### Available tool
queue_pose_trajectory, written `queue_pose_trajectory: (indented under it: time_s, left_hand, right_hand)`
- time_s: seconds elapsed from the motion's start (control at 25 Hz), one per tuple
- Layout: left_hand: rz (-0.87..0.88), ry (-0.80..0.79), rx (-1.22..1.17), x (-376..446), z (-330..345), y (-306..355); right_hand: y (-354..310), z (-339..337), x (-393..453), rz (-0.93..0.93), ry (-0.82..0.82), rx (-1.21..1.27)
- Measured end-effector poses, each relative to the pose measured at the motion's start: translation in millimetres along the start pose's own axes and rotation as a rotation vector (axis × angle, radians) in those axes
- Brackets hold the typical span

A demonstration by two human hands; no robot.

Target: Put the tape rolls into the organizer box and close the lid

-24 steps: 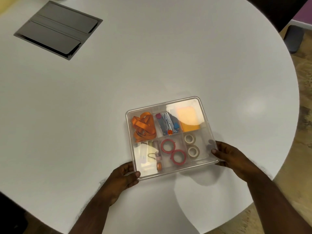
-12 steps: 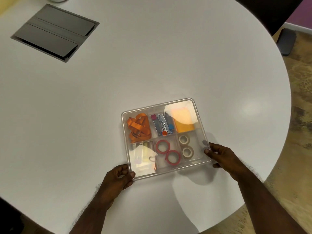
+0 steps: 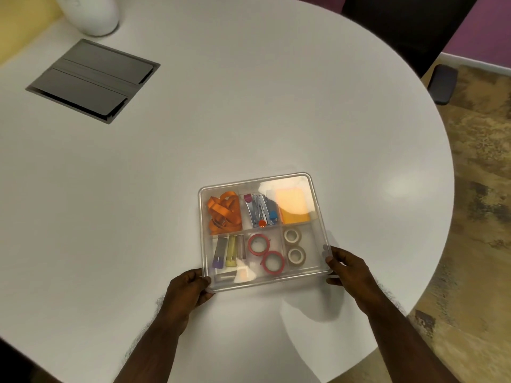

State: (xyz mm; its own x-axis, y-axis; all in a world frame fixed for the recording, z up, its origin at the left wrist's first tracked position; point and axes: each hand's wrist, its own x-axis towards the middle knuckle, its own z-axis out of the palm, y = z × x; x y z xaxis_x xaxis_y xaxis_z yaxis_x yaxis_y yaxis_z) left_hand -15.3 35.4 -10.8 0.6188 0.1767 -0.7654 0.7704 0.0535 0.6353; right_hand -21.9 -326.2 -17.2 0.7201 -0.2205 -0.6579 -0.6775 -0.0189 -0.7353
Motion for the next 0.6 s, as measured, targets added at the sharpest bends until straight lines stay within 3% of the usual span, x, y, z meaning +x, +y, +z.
queue_pose_trajectory:
  time_s: [0.44,0.6]
  left_hand:
    - [0.054,-0.048,0.215,9.6,29.3,34.2]
    - [0.078,0.049,0.437,0.4,19.7,53.6]
  right_hand:
    - [-0.3,-16.4,-19.8,0.035,0.083,0.033]
    - [-16.7,-32.3,-28.4,-0.052,0.197,-0.179]
